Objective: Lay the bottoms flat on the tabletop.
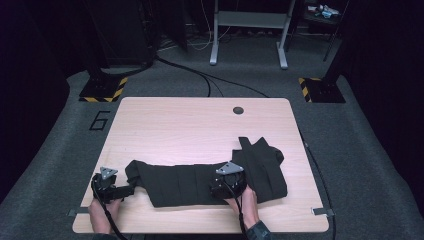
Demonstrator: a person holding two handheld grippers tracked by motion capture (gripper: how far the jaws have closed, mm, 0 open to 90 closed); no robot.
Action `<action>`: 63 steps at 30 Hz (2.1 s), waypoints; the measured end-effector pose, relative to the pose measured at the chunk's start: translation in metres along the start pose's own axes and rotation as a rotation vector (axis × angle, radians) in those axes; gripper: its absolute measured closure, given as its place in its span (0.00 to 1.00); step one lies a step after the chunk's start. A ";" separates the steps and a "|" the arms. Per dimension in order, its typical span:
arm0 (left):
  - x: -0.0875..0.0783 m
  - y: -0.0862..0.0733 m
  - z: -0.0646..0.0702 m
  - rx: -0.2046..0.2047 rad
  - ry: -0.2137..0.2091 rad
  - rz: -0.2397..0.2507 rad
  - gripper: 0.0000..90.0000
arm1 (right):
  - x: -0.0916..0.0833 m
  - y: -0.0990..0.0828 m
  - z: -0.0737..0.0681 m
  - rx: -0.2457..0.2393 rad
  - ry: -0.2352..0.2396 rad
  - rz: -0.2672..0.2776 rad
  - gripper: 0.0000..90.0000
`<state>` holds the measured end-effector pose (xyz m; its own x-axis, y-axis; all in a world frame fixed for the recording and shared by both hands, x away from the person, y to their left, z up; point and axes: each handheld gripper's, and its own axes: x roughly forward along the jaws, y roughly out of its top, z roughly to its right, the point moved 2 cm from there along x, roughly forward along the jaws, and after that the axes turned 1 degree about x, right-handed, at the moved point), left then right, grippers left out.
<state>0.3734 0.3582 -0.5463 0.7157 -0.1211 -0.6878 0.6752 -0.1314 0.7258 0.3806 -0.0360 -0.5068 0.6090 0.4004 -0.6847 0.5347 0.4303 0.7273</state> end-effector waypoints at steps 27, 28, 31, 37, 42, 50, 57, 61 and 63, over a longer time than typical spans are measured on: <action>-0.001 -0.001 -0.002 0.011 -0.015 0.005 0.03 | -0.108 -0.049 0.110 0.157 -0.162 0.051 0.10; -0.001 -0.001 -0.002 0.012 -0.016 0.005 0.03 | -0.109 -0.051 0.113 0.163 -0.162 0.050 0.10; -0.002 -0.002 -0.003 0.014 -0.021 -0.004 0.03 | -0.109 -0.057 0.120 0.186 -0.156 0.039 0.11; -0.008 -0.001 -0.003 0.010 -0.013 -0.031 0.08 | -0.103 -0.065 0.130 0.214 -0.132 0.001 0.12; -0.024 -0.001 0.010 -0.007 -0.096 0.044 0.08 | -0.100 -0.073 0.132 0.225 -0.108 -0.009 0.11; -0.039 -0.002 0.037 0.012 -0.223 0.091 0.06 | -0.101 -0.084 0.132 0.245 -0.069 -0.006 0.14; -0.041 -0.001 0.061 0.060 -0.285 0.096 0.11 | -0.108 -0.094 0.135 0.256 -0.068 0.009 0.16; -0.039 -0.001 0.075 0.098 -0.315 0.080 0.14 | -0.109 -0.101 0.137 0.276 -0.065 0.024 0.17; -0.037 -0.001 0.079 0.118 -0.325 0.066 0.16 | -0.108 -0.103 0.137 0.274 -0.056 0.021 0.20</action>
<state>0.3319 0.2847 -0.5230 0.6499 -0.4377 -0.6213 0.5909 -0.2231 0.7753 0.3404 -0.2344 -0.5013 0.6491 0.3587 -0.6709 0.6553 0.1843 0.7325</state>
